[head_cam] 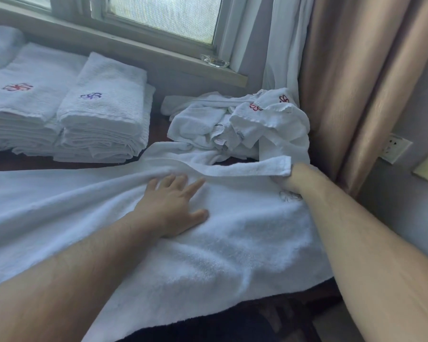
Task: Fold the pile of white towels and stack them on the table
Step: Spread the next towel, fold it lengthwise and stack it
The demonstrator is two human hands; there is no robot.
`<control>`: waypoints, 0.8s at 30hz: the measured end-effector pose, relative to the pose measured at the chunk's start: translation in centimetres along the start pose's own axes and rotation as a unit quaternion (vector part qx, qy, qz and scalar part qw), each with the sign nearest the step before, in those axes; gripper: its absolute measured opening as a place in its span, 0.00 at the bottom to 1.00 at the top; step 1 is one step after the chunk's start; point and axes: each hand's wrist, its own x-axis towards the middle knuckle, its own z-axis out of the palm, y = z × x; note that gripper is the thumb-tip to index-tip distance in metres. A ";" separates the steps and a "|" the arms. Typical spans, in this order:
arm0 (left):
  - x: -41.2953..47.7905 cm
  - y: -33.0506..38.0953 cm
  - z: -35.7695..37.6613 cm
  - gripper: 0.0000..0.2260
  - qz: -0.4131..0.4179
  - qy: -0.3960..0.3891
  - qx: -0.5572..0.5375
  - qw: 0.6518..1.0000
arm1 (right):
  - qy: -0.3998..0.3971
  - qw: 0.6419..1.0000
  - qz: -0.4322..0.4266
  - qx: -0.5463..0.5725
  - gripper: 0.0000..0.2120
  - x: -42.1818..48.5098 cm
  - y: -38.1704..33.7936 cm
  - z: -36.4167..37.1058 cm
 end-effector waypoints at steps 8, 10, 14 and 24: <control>0.0 0.2 -0.2 0.36 0.012 -0.023 0.019 0.999 | 0.083 0.969 -0.172 -0.156 0.20 -0.5 2.9 3.0; 0.1 0.1 -0.2 0.35 0.010 -0.033 0.025 0.999 | -0.054 0.994 -0.092 0.017 0.29 -1.5 2.3 3.6; 0.3 -0.1 -0.3 0.36 0.008 -0.042 0.020 0.999 | -0.274 0.921 0.004 0.276 0.34 -2.4 0.0 4.9; 1.7 -0.5 -2.4 0.20 0.026 -0.042 -0.098 0.994 | 0.004 0.967 -0.231 0.107 0.23 -1.1 1.1 10.1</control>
